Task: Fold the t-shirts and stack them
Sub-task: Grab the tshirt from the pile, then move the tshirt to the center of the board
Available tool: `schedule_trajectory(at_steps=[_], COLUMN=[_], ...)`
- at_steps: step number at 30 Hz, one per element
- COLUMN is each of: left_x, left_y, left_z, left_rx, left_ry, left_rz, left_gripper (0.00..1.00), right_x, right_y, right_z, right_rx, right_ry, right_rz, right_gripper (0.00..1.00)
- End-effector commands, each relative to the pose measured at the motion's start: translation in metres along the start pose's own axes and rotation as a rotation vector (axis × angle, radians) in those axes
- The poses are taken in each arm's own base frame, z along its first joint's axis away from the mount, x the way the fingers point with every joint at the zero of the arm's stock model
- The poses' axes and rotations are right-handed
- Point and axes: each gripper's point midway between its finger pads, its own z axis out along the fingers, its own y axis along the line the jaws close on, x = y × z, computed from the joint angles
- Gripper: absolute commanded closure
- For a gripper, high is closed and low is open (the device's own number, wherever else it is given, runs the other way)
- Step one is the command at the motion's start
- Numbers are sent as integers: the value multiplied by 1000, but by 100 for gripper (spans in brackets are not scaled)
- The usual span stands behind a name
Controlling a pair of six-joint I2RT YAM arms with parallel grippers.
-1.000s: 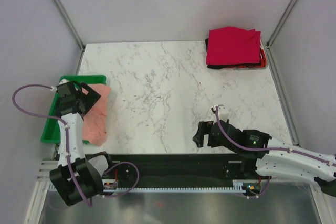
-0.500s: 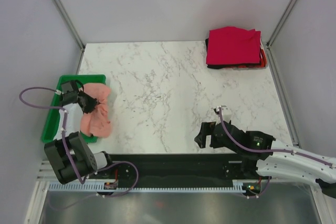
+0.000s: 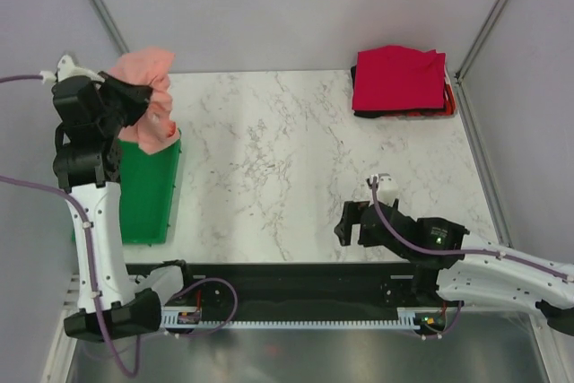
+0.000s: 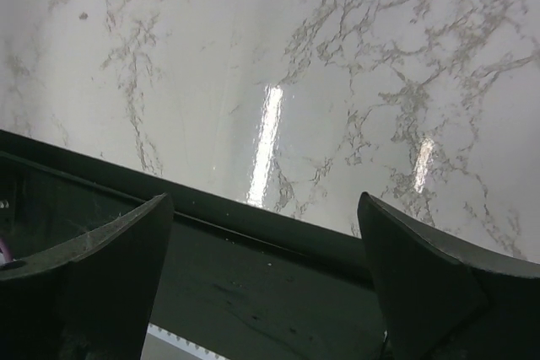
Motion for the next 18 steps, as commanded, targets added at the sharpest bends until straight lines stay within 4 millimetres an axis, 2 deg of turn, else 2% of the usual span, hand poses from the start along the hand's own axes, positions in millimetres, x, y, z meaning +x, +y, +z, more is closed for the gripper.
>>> schedule_trajectory(at_steps=[1, 3, 4, 5, 6, 7, 8, 9, 10, 11, 12, 13, 15, 16, 17, 18], left_x=[19, 37, 43, 55, 69, 78, 84, 86, 103, 104, 105, 120, 133, 155, 165, 170], left_y=[-103, -151, -178, -188, -200, -201, -197, -185, -155, -130, -111, -77, -57, -36, -29, -29], left_z=[-27, -47, -64, -61, -73, -74, -74, -63, -44, -46, -38, -24, -25, -19, -18, -21], left_rx=[311, 472, 572, 609, 695, 717, 716, 659, 540, 444, 368, 276, 249, 200, 190, 220], left_ry=[140, 231, 279, 344, 441, 481, 495, 454, 465, 443, 421, 448, 457, 501, 518, 520], left_rz=[-7, 25, 35, 32, 35, 43, 52, 70, 62, 51, 24, -12, -50, -58, -64, -60], left_gripper=[96, 91, 84, 79, 71, 39, 21, 1, 0, 0, 0, 0, 0, 0, 0, 0], right_x=[-58, -80, -96, -105, -117, -131, -141, -153, -159, -164, -170, -172, -170, -168, -165, -159], right_y=[10, 4, 8, 6, -3, 0, -5, -2, -2, -2, 1, 2, 8, 9, 10, 5], right_z=[-29, -41, -53, -59, -66, -78, -85, -94, -99, -103, -106, -106, -99, -94, -87, -71], right_rx=[21, 53, 45, 59, 105, 105, 140, 143, 151, 161, 170, 174, 186, 198, 212, 265], right_ry=[-178, -261, -304, -333, -383, -420, -458, -483, -500, -509, -517, -518, -494, -480, -459, -425], right_rz=[82, 98, 111, 114, 112, 114, 107, 115, 119, 116, 115, 112, 85, 70, 57, 34], right_gripper=[2, 2, 2, 2, 2, 2, 2, 2, 2, 2, 2, 2, 2, 2, 2, 2])
